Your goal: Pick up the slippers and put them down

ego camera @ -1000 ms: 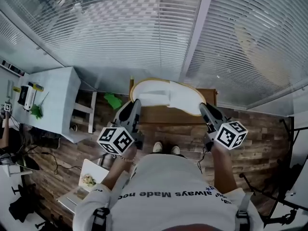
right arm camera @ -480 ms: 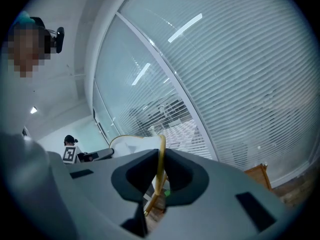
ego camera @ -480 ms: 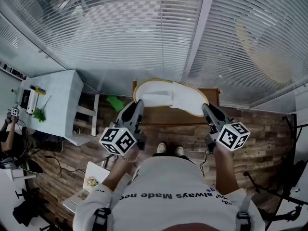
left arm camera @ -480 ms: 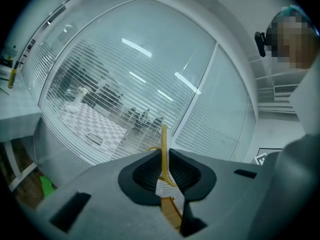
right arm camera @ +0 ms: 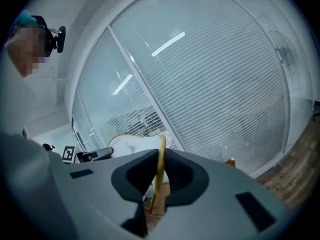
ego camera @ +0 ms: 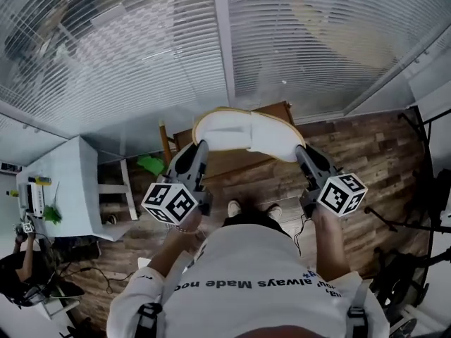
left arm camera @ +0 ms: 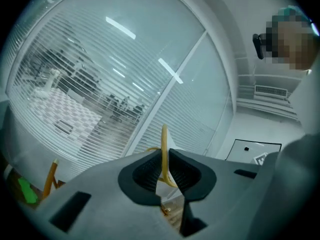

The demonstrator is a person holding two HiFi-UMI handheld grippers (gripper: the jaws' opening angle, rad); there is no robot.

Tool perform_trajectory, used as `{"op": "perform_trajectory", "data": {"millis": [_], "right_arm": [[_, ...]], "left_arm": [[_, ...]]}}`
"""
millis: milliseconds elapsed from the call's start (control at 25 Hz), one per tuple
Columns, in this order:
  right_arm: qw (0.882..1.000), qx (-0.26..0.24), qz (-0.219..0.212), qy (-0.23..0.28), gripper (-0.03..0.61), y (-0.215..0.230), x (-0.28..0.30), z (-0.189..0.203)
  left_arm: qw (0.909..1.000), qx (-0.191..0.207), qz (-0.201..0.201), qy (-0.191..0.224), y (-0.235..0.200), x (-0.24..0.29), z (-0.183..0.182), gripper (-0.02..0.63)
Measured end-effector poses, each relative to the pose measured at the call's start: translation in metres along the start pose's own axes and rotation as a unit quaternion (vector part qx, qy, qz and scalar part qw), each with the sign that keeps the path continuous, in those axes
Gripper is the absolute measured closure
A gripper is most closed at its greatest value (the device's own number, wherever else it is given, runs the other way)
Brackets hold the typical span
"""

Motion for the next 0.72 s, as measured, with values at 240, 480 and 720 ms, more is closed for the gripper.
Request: {"op": "perform_trajectory", "data": {"millis": [240,480,720], "right_arm": [[0.996,0.025,0.076,0.036,0.535,0.046,-0.064,-0.001],[0.987,0.052,0.136,0.073,0.535,0.102,-0.141,-0.005],[0.973,0.075,0.188,0.110,0.535,0.156,-0.219,-0.006]], "left_arm": [[0.9961,0.002,0.076,-0.045,0.041,0.060,0.025,0.565],[0.9872,0.004,0.136,-0.083,0.107,0.124,0.056,0.565],[0.9743,0.012,0.190,-0.120,0.180,0.180,0.095,0.565]]}}
Point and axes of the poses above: the fingertips, and each gripper's own axes: x forward along the fingers, y to its right, z out of its underside, the point moved 8 cm from there along -x, backward along the fingers, and after that the axes turned 9 degrees about z, right-handed, at the moved point
